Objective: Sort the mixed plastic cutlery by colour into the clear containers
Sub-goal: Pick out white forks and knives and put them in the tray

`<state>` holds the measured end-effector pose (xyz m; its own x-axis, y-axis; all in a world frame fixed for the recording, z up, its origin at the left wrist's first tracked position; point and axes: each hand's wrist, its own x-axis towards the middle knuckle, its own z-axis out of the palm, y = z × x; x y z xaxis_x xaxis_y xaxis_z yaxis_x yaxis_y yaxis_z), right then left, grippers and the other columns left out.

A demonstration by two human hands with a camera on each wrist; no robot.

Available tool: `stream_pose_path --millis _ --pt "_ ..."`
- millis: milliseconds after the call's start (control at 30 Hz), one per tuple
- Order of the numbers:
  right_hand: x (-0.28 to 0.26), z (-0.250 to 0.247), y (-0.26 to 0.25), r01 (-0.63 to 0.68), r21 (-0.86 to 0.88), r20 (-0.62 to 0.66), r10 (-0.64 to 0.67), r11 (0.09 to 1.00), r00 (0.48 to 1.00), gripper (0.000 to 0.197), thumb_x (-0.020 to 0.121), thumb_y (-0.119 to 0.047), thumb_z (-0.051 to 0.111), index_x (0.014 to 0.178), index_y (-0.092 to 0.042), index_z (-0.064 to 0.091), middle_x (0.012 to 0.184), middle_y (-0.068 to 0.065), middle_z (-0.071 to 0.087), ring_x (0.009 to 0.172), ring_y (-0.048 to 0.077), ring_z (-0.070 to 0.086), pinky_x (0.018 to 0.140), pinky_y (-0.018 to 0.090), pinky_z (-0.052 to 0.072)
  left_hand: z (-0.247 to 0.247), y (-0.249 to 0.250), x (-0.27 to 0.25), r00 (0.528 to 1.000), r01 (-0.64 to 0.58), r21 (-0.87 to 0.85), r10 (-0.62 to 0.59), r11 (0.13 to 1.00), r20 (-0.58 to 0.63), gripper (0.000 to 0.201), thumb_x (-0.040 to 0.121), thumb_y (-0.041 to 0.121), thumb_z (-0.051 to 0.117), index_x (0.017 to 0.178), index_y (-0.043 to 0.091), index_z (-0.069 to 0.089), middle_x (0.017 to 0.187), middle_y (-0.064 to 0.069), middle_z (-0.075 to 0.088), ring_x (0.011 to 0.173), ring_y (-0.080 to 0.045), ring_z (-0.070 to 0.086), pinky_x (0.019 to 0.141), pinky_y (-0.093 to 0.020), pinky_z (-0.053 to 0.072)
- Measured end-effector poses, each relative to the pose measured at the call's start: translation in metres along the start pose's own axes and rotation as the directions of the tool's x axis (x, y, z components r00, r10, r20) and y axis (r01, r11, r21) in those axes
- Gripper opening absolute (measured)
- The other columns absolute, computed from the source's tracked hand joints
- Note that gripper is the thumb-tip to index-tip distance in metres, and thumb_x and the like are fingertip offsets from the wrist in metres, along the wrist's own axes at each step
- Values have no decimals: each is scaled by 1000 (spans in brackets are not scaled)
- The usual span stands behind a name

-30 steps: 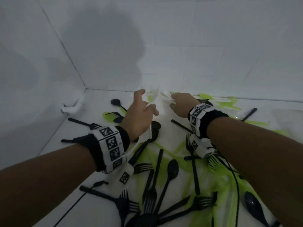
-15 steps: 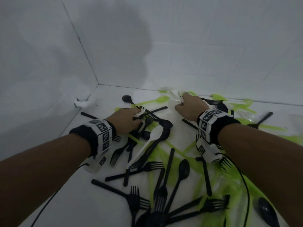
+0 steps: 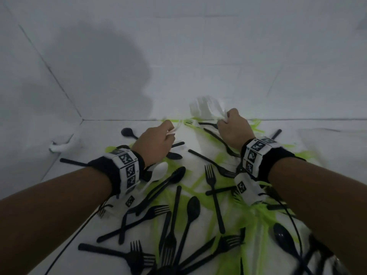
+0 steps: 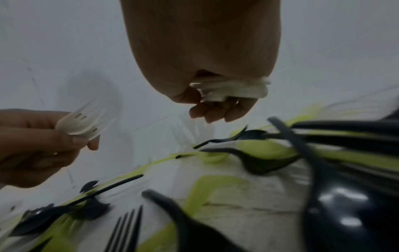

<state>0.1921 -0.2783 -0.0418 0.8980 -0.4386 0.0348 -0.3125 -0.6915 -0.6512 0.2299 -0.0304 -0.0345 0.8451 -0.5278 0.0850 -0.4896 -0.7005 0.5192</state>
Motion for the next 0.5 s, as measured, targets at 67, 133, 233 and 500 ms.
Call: stream_pose_path --millis 67,133,233,500 --pt "-1 -15 17 -44 77 -56 49 996 997 17 102 -21 44 105 -6 37 81 7 51 78 30 52 67 36 36 11 17 11 1000 1 -8 -1 1000 19 9 100 25 53 100 17 55 76 -4 62 67 -26 59 63 -37 48" --pt "-2 -28 35 -119 98 -56 125 988 991 15 102 -21 43 102 -6 39 82 5 49 76 27 49 69 35 37 24 34 23 998 -37 -26 38 999 46 11 99 26 55 100 16 59 79 -3 62 69 -28 60 63 -38 51" --pt "-2 -43 64 -159 -16 10 160 987 987 24 101 -25 44 82 -10 42 80 4 49 76 26 49 63 33 34 47 54 44 994 -69 8 68 998 85 22 101 26 54 115 14 64 96 -2 65 86 -27 60 72 -37 48" --pt "-15 -63 91 -58 -45 75 62 997 995 32 99 -31 50 74 -12 45 70 3 52 65 22 50 56 32 33 79 67 105 961 77 354 -163 932 222 17 102 24 47 111 11 53 104 -7 58 84 -25 53 65 -31 37"
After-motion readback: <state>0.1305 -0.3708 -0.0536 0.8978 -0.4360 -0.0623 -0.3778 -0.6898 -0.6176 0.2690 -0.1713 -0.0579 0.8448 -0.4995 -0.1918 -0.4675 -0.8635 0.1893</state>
